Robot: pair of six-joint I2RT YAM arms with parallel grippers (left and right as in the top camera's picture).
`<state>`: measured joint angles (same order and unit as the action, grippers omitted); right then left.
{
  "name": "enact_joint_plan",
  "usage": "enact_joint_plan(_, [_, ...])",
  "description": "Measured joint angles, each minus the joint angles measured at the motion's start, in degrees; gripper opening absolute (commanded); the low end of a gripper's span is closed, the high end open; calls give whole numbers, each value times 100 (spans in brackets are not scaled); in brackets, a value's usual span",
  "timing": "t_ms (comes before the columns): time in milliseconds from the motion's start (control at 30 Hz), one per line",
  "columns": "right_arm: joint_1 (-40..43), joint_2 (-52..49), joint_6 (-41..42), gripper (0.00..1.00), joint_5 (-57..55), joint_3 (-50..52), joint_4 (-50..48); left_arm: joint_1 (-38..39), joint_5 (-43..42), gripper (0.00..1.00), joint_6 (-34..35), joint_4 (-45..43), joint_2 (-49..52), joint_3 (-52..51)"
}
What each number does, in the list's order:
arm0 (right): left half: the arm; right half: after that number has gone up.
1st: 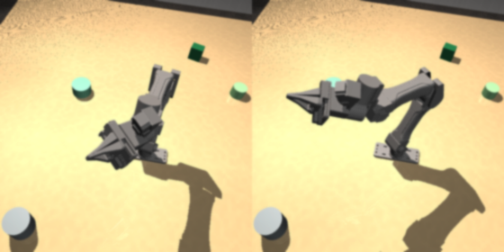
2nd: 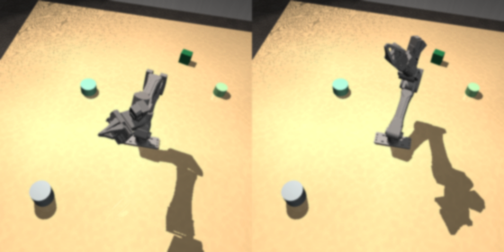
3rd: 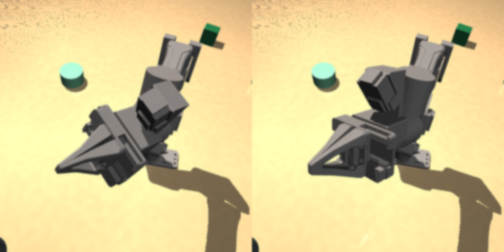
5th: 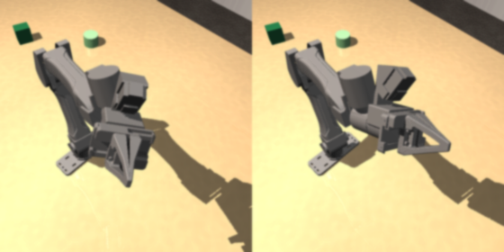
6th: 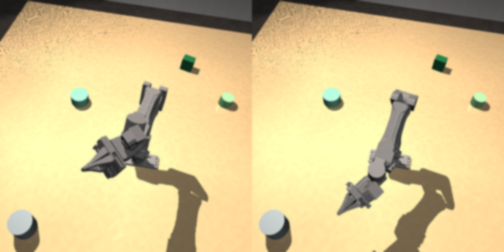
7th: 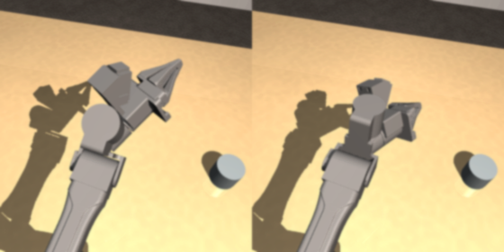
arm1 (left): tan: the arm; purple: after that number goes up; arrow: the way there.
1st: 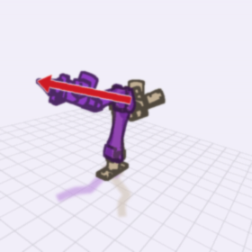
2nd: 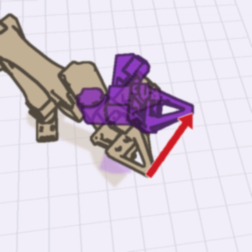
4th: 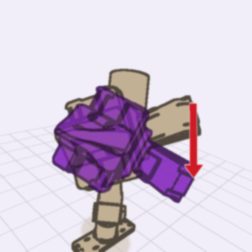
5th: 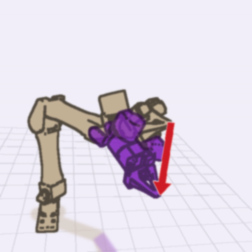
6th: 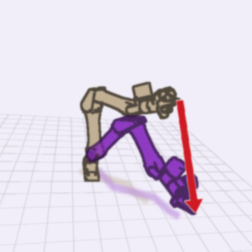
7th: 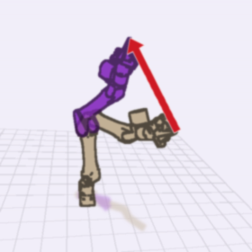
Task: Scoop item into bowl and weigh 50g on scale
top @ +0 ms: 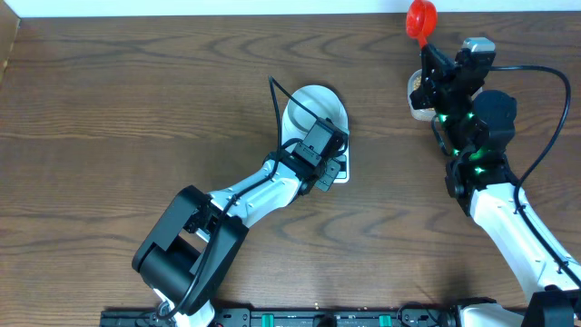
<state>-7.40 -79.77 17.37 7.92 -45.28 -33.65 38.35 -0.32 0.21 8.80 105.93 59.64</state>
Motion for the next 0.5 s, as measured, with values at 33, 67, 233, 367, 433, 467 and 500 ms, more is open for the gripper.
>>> enact_joint_plan(33, [0, 0, 0, 1, 0, 0, 0, 2, 28, 7, 2, 0, 0, 0])
enact_joint_plan(67, [0, 0, 0, 1, 0, 0, 0, 2, 50, 7, 2, 0, 0, 0])
enact_joint_plan(233, [0, 0, 0, 1, 0, 0, 0, 2, 166, 7, 2, 0, 0, 7])
enact_joint_plan(367, [0, 0, 0, 1, 0, 0, 2, 0, 221, 7, 4, 24, -2, 9])
enact_joint_plan(433, [0, 0, 2, 1, 0, 0, 0, 0, 219, 7, 44, 74, -9, 11])
enact_joint_plan(467, [0, 0, 0, 1, 0, 0, 0, 0, 212, 7, 61, 83, -13, 11])
enact_joint_plan(500, [0, 0, 0, 1, 0, 0, 4, 0, 195, 7, 85, 94, -17, 11])
